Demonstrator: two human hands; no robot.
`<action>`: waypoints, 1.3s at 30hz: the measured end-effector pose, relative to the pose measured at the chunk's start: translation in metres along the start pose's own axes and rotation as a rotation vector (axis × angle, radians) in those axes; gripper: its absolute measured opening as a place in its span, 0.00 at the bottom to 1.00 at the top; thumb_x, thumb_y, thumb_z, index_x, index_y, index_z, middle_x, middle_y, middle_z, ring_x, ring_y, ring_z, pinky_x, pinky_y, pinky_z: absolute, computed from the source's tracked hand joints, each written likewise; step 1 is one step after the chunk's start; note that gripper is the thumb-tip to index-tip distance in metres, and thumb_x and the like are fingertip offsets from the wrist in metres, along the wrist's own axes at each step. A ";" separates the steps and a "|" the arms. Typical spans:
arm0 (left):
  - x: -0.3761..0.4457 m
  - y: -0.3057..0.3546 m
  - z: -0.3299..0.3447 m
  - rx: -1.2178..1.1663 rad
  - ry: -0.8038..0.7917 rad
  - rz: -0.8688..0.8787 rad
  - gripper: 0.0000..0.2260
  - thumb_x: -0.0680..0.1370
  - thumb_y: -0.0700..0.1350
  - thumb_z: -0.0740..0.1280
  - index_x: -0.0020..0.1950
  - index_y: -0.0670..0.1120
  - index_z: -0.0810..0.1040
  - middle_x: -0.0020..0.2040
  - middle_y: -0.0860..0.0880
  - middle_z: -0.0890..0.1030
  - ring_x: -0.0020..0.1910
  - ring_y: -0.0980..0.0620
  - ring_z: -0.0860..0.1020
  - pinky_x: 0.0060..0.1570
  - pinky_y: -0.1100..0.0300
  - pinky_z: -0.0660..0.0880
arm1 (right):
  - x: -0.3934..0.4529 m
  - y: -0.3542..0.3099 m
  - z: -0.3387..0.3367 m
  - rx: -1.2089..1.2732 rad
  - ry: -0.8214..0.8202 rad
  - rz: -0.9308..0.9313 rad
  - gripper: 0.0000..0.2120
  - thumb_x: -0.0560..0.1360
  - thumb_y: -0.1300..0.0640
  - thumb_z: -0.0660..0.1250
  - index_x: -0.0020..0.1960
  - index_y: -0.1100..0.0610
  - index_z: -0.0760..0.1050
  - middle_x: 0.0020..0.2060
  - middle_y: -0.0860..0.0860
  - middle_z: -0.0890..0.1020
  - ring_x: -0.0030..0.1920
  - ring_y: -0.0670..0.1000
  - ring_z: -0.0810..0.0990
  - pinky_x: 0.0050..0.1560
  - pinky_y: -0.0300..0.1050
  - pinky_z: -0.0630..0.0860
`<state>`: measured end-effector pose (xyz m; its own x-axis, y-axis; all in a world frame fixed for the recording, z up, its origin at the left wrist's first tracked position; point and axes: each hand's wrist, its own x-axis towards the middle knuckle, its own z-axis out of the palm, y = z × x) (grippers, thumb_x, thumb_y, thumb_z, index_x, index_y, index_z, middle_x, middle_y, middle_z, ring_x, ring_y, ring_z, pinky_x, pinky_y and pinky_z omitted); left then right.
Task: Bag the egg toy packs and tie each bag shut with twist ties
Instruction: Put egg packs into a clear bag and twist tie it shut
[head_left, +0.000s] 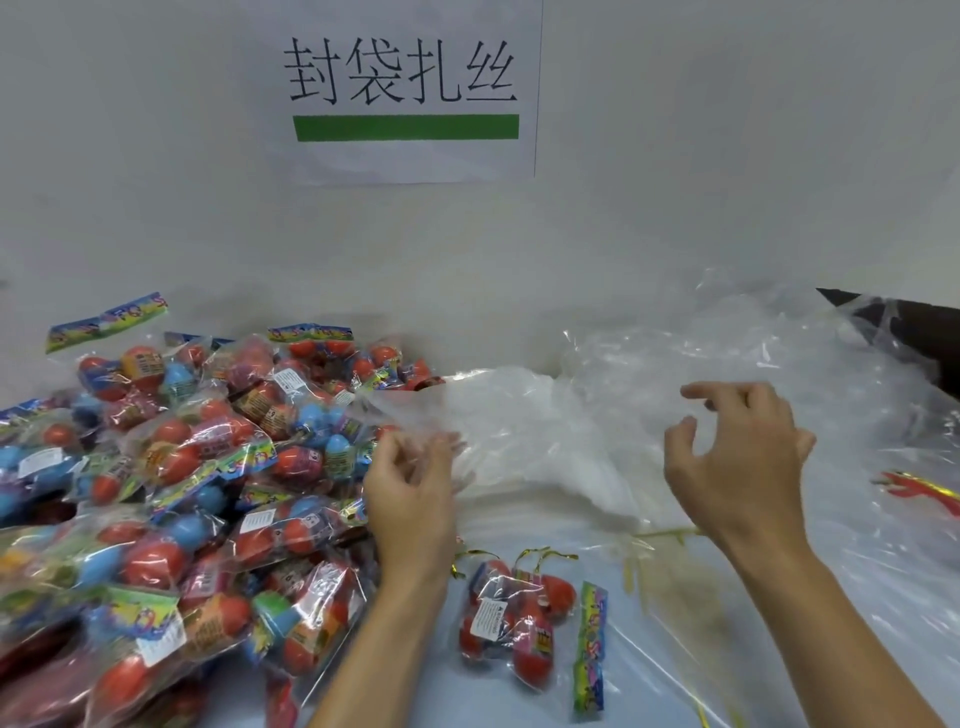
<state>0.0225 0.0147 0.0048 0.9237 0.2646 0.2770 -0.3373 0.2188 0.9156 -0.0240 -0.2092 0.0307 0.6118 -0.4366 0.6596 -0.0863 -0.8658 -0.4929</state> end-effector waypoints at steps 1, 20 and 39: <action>-0.001 -0.001 0.001 0.029 -0.033 -0.001 0.15 0.79 0.36 0.68 0.37 0.45 0.65 0.32 0.55 0.78 0.43 0.56 0.83 0.38 0.64 0.80 | -0.001 -0.011 -0.002 0.118 0.069 -0.040 0.09 0.74 0.58 0.63 0.52 0.55 0.80 0.44 0.49 0.77 0.48 0.51 0.76 0.54 0.49 0.69; -0.002 0.000 -0.002 0.199 0.091 0.028 0.07 0.80 0.39 0.67 0.44 0.47 0.72 0.35 0.50 0.84 0.36 0.55 0.84 0.36 0.64 0.77 | 0.002 -0.055 0.015 0.622 -0.049 0.432 0.07 0.77 0.63 0.68 0.47 0.51 0.77 0.42 0.49 0.83 0.44 0.53 0.84 0.45 0.50 0.79; 0.001 0.017 0.027 0.476 -0.107 -0.128 0.19 0.74 0.41 0.73 0.56 0.55 0.67 0.45 0.58 0.74 0.43 0.57 0.76 0.35 0.67 0.69 | -0.032 -0.091 0.056 0.550 -0.266 0.111 0.11 0.75 0.64 0.69 0.37 0.56 0.71 0.33 0.49 0.79 0.36 0.48 0.76 0.34 0.36 0.71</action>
<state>0.0221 -0.0063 0.0285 0.9741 0.1606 0.1590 -0.1224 -0.2163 0.9686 0.0080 -0.1023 0.0229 0.8036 -0.3796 0.4584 0.2138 -0.5346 -0.8176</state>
